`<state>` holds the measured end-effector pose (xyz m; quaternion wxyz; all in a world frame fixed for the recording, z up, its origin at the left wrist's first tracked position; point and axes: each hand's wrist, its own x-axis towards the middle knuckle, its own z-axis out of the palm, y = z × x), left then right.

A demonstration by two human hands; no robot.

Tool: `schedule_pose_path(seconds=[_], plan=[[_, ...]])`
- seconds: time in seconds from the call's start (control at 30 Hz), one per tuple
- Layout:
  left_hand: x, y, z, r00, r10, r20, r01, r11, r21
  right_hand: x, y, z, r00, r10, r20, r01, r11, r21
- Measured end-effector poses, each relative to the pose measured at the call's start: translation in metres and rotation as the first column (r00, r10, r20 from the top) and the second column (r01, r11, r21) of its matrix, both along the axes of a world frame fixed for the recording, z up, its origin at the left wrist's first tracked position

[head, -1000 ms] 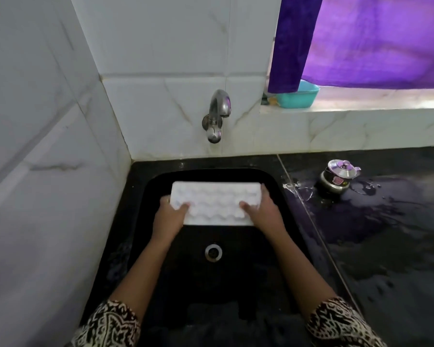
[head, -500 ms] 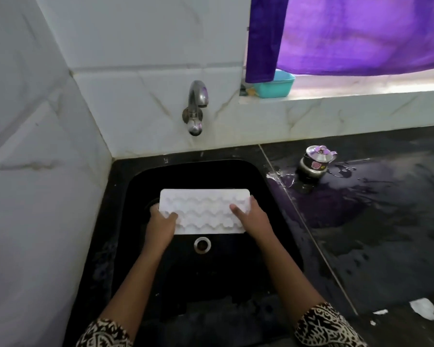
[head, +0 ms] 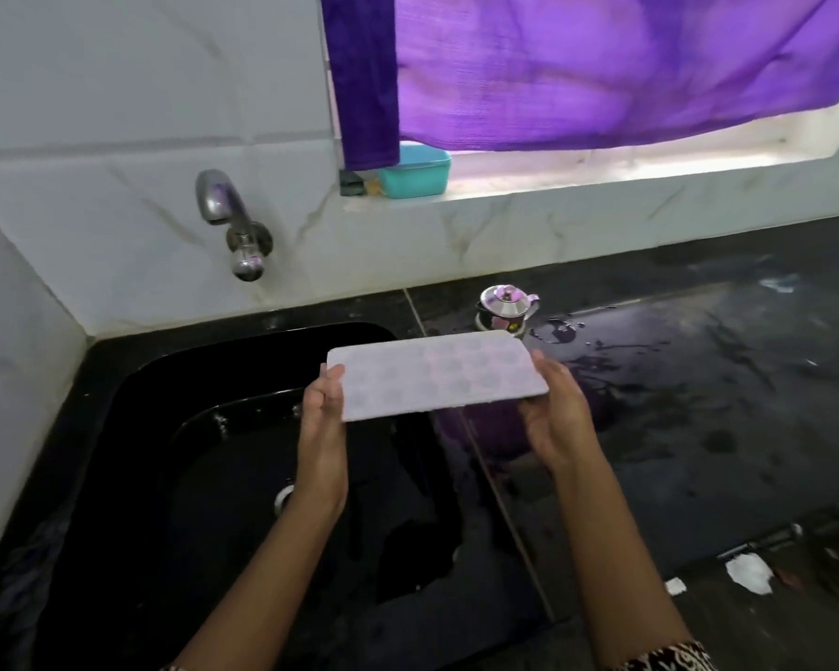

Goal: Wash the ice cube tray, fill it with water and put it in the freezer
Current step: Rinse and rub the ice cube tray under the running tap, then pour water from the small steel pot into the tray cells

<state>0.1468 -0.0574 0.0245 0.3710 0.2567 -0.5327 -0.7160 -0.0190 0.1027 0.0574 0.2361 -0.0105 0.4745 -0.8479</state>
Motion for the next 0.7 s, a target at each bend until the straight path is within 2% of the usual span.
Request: schedule_pose_path(seconds=[0.1,0.17,0.23,0.37,0.5,0.6,0.7], plan=[[-0.041,0.039,-0.017,0.993,-0.039,0.112,0.057,0.986,-0.159,-0.041,0.037,-0.015,0.995,-0.038,-0.097,0.056,0.979,0.197],[-0.067,0.066,-0.032,0.975,-0.046,0.219,0.097,0.968,-0.230,-0.073,0.063,-0.026,0.977,0.012,-0.212,0.068,0.929,0.365],[-0.086,0.087,-0.045,0.946,-0.028,0.323,0.120,0.956,-0.267,-0.102,0.086,-0.038,0.940,0.136,-0.313,0.068,0.825,0.561],[-0.124,0.118,-0.067,0.826,0.060,0.560,0.143,0.939,-0.312,-0.153,0.120,-0.064,0.858,0.365,-0.360,0.107,0.558,0.823],[-0.143,0.140,-0.081,0.718,0.147,0.680,0.215,0.883,-0.417,-0.181,0.139,-0.083,0.772,0.533,-0.347,0.195,0.321,0.927],[-0.144,0.145,-0.085,0.613,0.220,0.759,0.280,0.837,-0.470,-0.186,0.148,-0.098,0.707,0.629,-0.322,0.216,0.241,0.946],[-0.145,0.146,-0.086,0.579,0.291,0.761,0.311,0.784,-0.537,-0.187,0.151,-0.106,0.611,0.711,-0.347,0.298,0.200,0.933]])
